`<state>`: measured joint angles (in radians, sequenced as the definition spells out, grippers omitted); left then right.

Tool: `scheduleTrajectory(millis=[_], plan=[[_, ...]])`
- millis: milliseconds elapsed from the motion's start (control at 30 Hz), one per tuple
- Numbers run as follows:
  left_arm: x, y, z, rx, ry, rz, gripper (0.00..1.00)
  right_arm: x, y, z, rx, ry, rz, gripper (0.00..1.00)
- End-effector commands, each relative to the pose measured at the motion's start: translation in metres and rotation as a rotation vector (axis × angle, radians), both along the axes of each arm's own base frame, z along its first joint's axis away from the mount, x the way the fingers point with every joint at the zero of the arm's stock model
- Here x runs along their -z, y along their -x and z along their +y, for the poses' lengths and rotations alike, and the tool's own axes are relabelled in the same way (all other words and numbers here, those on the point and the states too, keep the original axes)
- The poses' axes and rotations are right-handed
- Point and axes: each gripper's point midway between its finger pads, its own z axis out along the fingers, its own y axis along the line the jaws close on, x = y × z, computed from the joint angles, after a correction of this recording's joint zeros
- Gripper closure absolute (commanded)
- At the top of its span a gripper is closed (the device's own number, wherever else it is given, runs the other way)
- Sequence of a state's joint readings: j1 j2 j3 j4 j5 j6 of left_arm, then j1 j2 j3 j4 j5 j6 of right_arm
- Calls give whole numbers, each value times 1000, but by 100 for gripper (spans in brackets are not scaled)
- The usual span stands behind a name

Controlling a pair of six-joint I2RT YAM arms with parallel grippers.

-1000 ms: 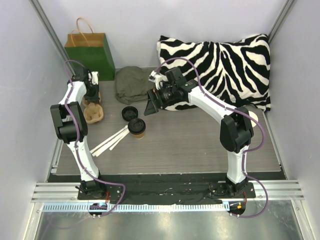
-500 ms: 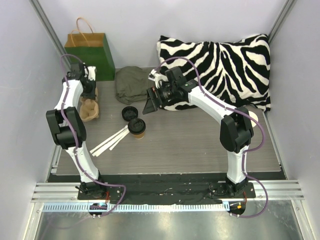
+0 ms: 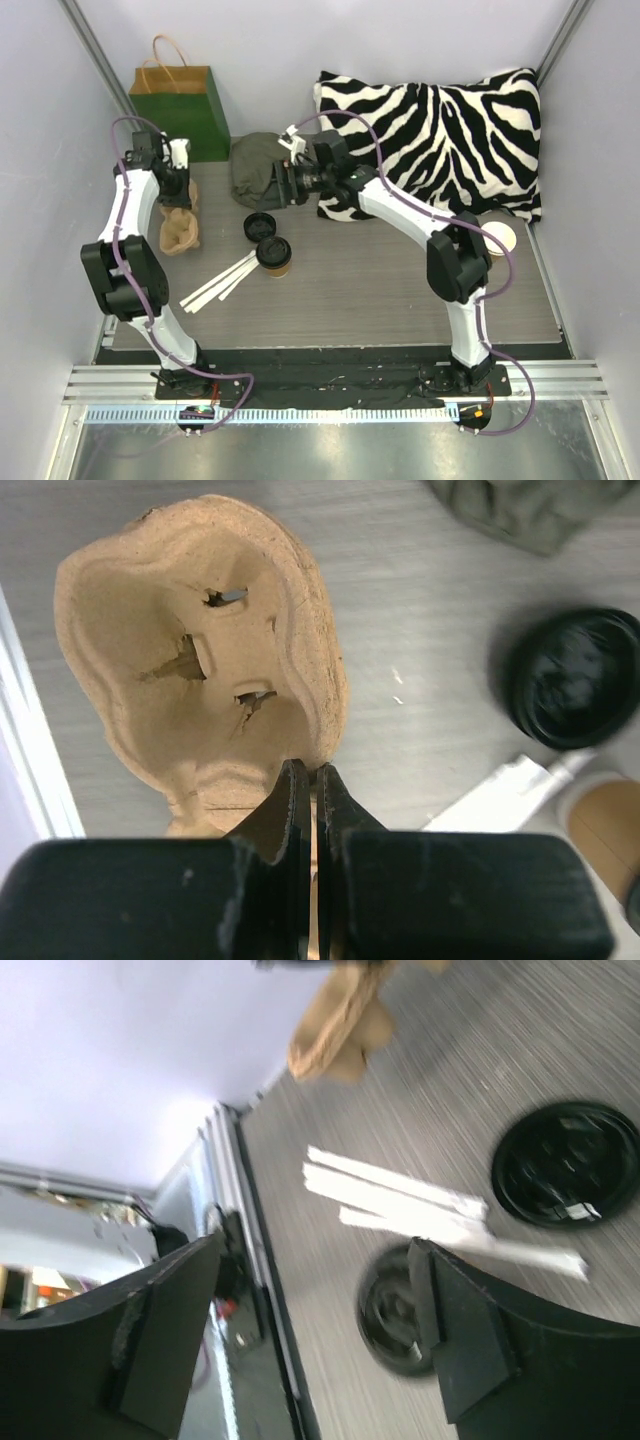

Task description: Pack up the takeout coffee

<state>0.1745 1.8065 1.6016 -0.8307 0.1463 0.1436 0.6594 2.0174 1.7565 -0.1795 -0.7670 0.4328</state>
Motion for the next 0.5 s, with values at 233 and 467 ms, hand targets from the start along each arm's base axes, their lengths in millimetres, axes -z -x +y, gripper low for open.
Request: scheduleTrajectory(millis=[233, 467], plan=[[-75, 45, -8, -108, 226, -134, 100, -43, 10, 112, -6, -294, 145, 33], [-83, 56, -6, -200, 324, -156, 100, -37, 35, 140, -43, -313, 165, 55]])
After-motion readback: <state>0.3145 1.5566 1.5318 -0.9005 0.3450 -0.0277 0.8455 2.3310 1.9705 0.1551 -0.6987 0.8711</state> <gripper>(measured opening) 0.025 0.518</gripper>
